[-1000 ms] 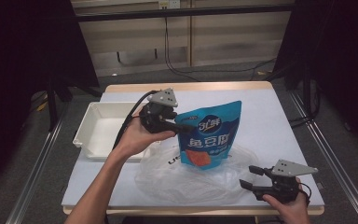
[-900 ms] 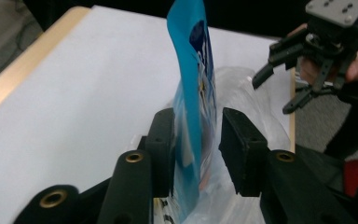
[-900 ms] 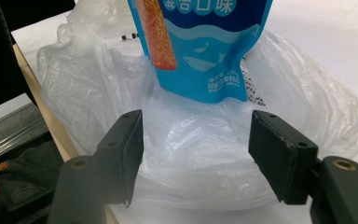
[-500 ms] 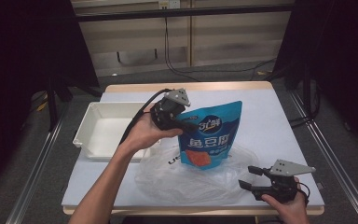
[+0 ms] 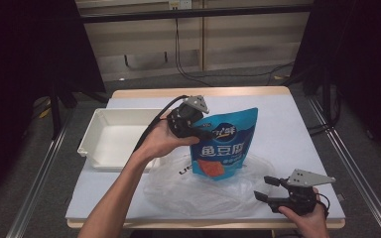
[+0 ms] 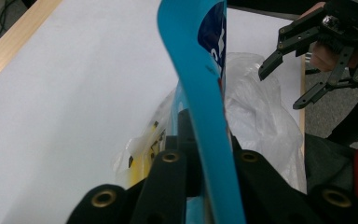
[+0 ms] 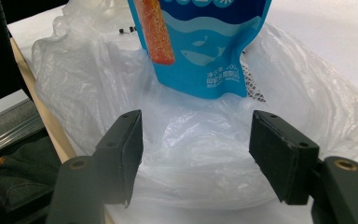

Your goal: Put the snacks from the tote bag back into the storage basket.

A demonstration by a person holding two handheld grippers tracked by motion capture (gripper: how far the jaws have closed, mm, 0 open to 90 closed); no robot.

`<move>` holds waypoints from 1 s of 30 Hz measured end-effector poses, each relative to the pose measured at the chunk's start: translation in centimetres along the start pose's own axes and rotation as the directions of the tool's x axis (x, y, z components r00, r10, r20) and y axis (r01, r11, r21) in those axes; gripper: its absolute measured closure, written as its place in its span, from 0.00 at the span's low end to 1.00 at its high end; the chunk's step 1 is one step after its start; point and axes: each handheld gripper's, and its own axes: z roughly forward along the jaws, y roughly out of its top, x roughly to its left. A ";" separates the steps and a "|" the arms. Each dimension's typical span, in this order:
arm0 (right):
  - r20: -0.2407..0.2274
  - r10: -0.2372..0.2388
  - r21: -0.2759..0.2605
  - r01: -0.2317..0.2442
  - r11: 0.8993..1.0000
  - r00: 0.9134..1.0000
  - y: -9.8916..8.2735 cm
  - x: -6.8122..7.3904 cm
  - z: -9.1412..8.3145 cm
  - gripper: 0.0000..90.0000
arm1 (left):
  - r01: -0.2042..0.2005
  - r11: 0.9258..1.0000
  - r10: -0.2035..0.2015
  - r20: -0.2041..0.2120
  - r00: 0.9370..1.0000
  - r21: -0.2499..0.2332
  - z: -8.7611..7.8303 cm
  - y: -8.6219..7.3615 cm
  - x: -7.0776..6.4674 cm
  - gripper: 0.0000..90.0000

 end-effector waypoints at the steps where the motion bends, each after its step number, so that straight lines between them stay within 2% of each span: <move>1: 0.002 -0.001 0.001 0.001 1.000 1.000 0.0 0.0 0.0 0.39 | 0.009 1.000 -0.009 0.003 1.000 -0.002 0.0 0.0 0.1 1.00; 10: 0.012 -0.008 0.010 0.008 1.000 1.000 0.0 0.1 0.1 0.39 | 0.009 1.000 -0.009 0.014 1.000 -0.005 0.0 -0.1 0.2 0.95; 12: 0.008 -0.007 0.011 0.007 1.000 1.000 0.0 0.1 0.2 0.39 | 0.023 1.000 -0.023 0.014 1.000 -0.016 0.1 -0.2 0.2 0.98; 14: 0.009 -0.009 0.018 0.008 1.000 1.000 0.0 0.0 0.4 0.39 | 0.021 1.000 -0.020 0.022 1.000 -0.015 0.2 -0.2 0.2 1.00; 23: 0.012 -0.005 0.012 0.005 1.000 1.000 -0.1 -0.1 0.2 0.39 | 0.020 1.000 -0.020 0.021 1.000 -0.006 0.2 0.2 0.2 1.00; 25: 0.013 -0.001 0.011 0.000 1.000 1.000 -0.1 -0.1 0.2 0.39 | 0.004 1.000 -0.004 0.005 1.000 -0.004 0.3 0.5 0.0 1.00; 26: 0.013 -0.005 0.011 0.004 1.000 1.000 0.0 -0.1 0.3 0.39 | 0.003 1.000 -0.003 0.011 1.000 -0.012 0.4 0.6 -0.2 1.00; 27: 0.013 -0.007 0.009 0.007 1.000 1.000 0.0 -0.1 0.2 0.39 | -0.021 1.000 0.021 -0.001 1.000 -0.005 0.5 0.9 -0.4 1.00; 29: 0.015 -0.007 0.010 0.007 1.000 1.000 0.0 -0.1 0.2 0.39 | -0.039 0.999 0.039 -0.004 0.999 0.015 0.6 1.4 -0.9 1.00; 30: 0.018 -0.003 0.006 0.003 1.000 1.000 0.0 -0.1 0.2 0.39 | -0.044 0.999 0.044 -0.028 0.999 0.011 0.7 1.7 -1.2 1.00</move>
